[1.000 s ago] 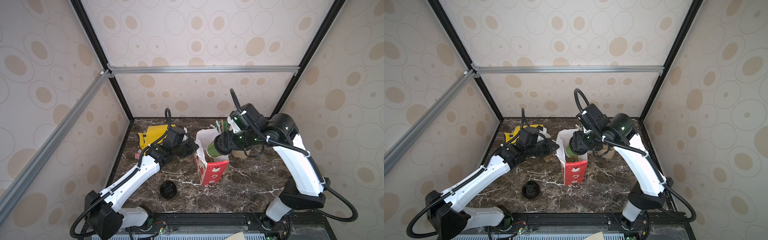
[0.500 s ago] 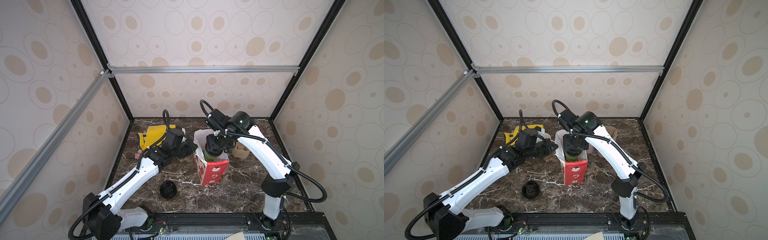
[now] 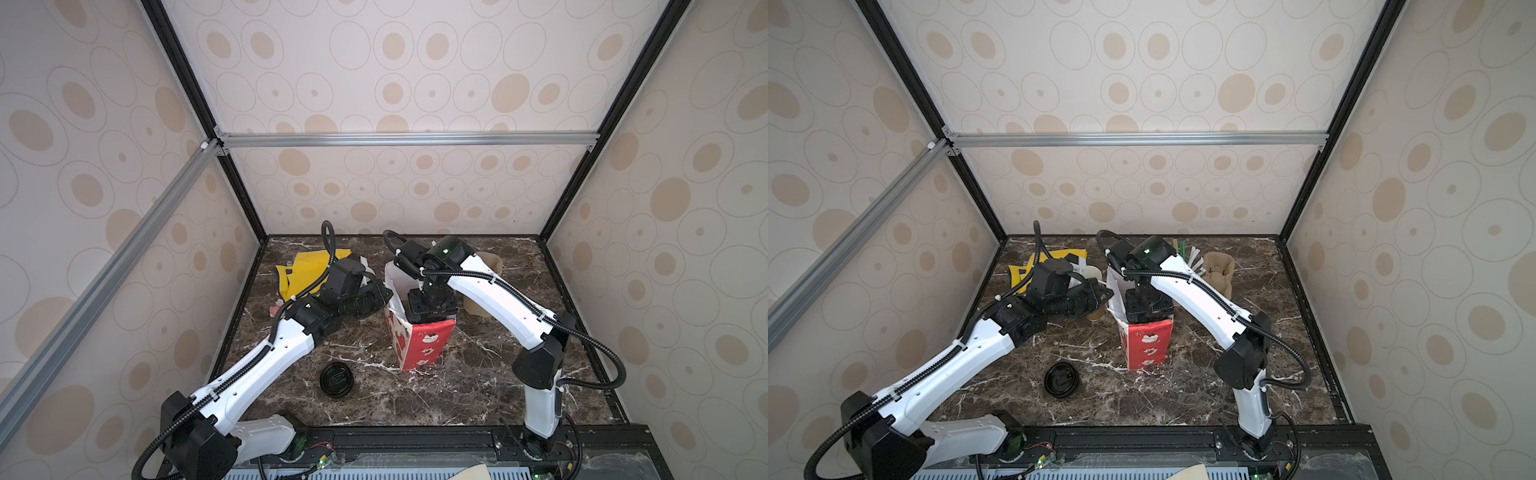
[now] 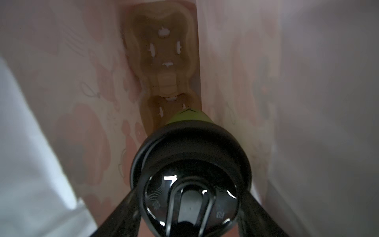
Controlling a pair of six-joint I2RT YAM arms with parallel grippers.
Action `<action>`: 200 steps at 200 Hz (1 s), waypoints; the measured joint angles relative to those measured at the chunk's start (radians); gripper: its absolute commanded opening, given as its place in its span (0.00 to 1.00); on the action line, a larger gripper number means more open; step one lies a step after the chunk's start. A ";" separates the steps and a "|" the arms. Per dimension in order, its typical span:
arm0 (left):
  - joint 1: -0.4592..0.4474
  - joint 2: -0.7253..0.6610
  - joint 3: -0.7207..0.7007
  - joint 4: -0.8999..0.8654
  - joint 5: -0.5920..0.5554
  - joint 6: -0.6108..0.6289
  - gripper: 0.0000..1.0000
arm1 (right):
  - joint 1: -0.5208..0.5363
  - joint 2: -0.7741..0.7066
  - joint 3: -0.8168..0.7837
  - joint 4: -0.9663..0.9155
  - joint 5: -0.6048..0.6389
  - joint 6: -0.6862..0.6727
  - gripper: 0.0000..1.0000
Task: Pack a coffee takeout order
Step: Place the coffee cup in the cup tray.
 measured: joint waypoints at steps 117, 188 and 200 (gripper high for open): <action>0.002 -0.009 -0.024 0.001 -0.001 -0.005 0.00 | -0.003 0.045 0.041 0.080 -0.036 -0.010 0.67; 0.011 -0.018 -0.024 -0.008 -0.021 -0.005 0.00 | -0.003 0.087 0.048 0.114 -0.053 -0.027 0.66; 0.012 -0.018 -0.024 -0.011 -0.023 -0.006 0.00 | -0.004 0.087 0.044 0.119 -0.057 -0.029 0.66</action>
